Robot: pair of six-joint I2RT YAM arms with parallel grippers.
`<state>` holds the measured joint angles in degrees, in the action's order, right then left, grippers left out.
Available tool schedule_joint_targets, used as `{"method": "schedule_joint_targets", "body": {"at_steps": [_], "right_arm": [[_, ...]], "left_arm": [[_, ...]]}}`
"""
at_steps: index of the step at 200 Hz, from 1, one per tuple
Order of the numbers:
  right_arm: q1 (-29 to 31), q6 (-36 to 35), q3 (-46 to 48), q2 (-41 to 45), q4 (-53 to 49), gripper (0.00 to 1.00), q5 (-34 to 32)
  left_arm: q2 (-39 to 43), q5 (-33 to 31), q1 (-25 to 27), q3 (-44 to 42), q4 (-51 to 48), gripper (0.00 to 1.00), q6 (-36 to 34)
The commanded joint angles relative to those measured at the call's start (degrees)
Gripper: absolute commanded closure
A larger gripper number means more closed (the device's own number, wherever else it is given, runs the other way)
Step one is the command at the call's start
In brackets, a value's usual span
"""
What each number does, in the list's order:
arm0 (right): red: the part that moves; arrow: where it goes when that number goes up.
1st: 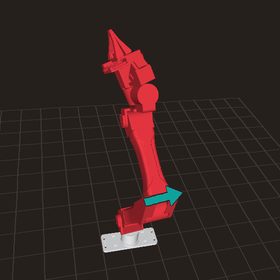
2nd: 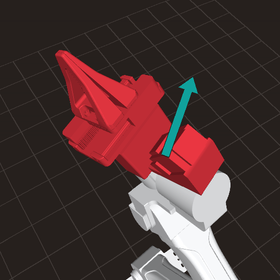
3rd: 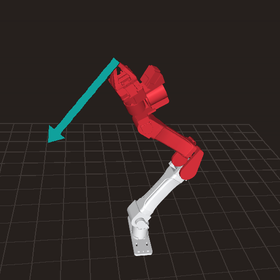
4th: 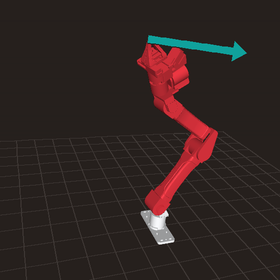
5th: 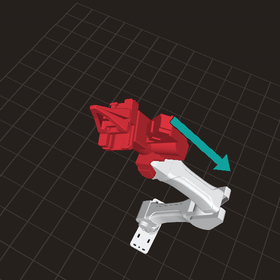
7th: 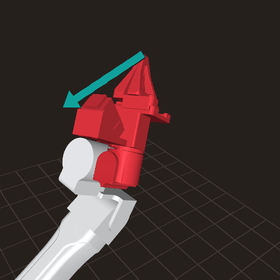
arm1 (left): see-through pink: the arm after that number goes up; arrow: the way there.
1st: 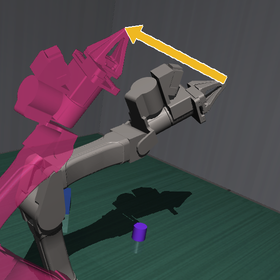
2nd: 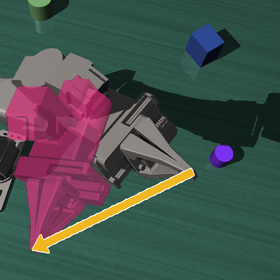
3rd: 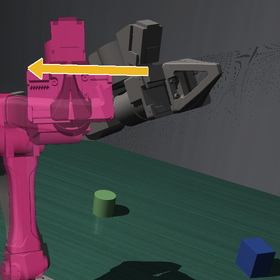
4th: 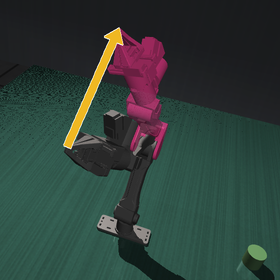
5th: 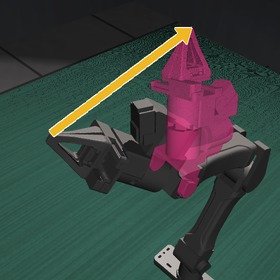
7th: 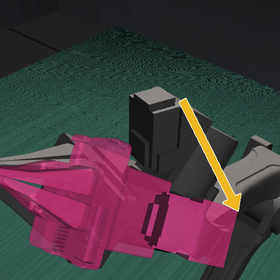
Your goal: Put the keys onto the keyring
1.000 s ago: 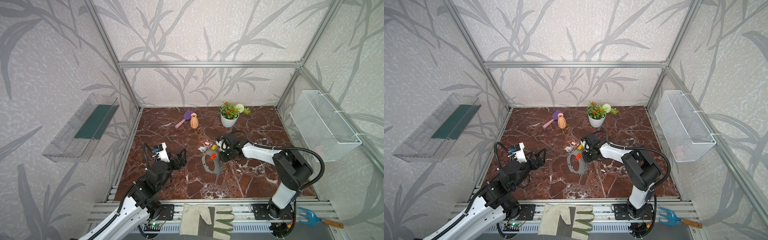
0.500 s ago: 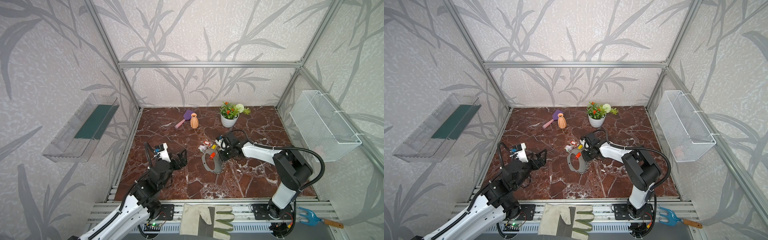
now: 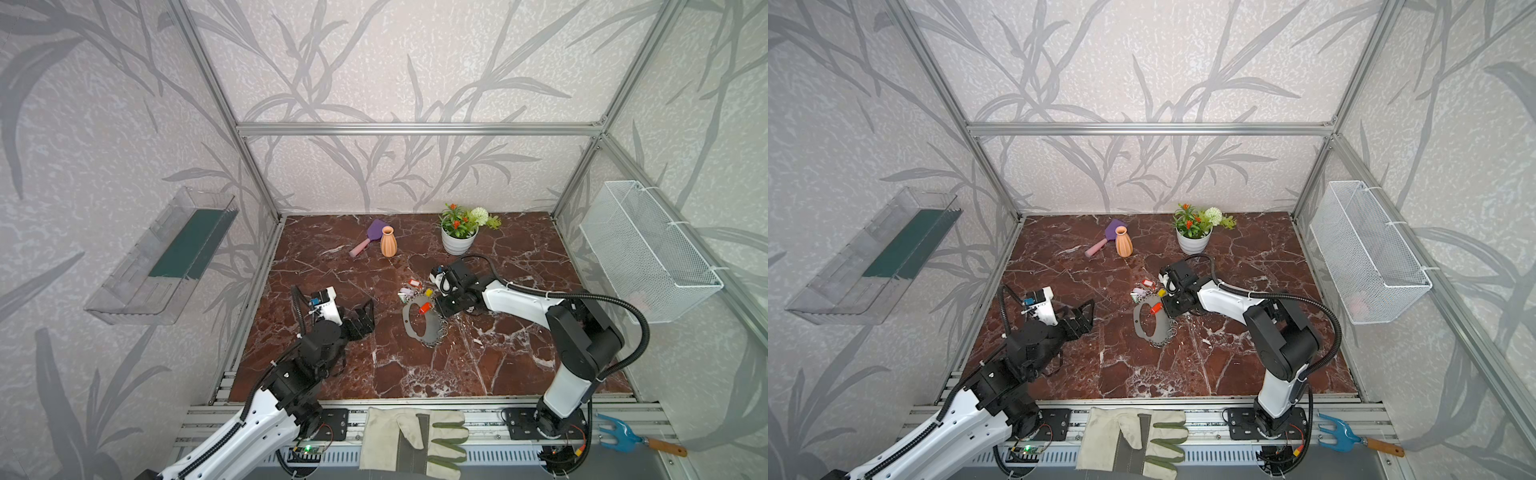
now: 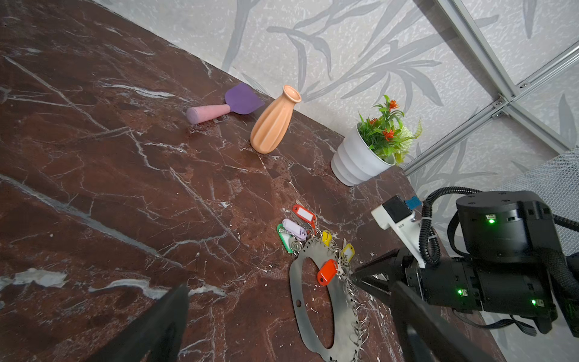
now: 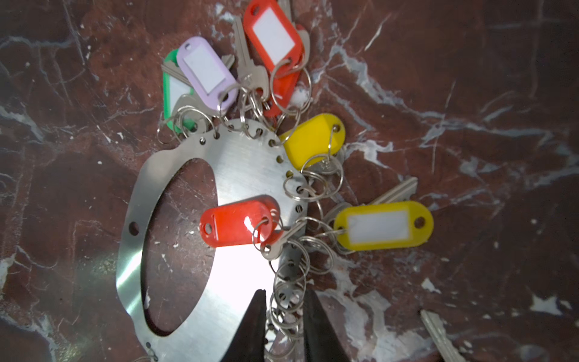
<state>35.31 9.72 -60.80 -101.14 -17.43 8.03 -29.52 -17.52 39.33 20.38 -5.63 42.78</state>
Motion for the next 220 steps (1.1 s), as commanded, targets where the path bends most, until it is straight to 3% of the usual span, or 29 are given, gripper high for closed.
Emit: {"method": "schedule_joint_targets", "body": {"at_steps": [1, 64, 136, 220], "right_arm": [[0.2, 0.29, -1.81, -1.59, -2.02, 0.76, -0.66], [0.33, 0.34, -0.87, -1.54, -0.95, 0.62, 2.8], [0.29, -0.16, -0.99, -1.97, -1.99, 0.75, -1.16], [0.42, 0.13, -0.72, -3.09, -1.37, 0.7, 0.97]], "left_arm": [[-0.01, -0.84, 0.07, -0.92, 1.06, 0.01, 1.6], [-0.03, -0.76, 0.07, -0.88, 0.88, 0.01, 1.46], [0.21, -1.04, 0.05, -0.63, 0.37, 0.01, 1.42], [-0.01, -1.64, 0.09, -0.49, -0.07, 0.01, 1.25]]}}
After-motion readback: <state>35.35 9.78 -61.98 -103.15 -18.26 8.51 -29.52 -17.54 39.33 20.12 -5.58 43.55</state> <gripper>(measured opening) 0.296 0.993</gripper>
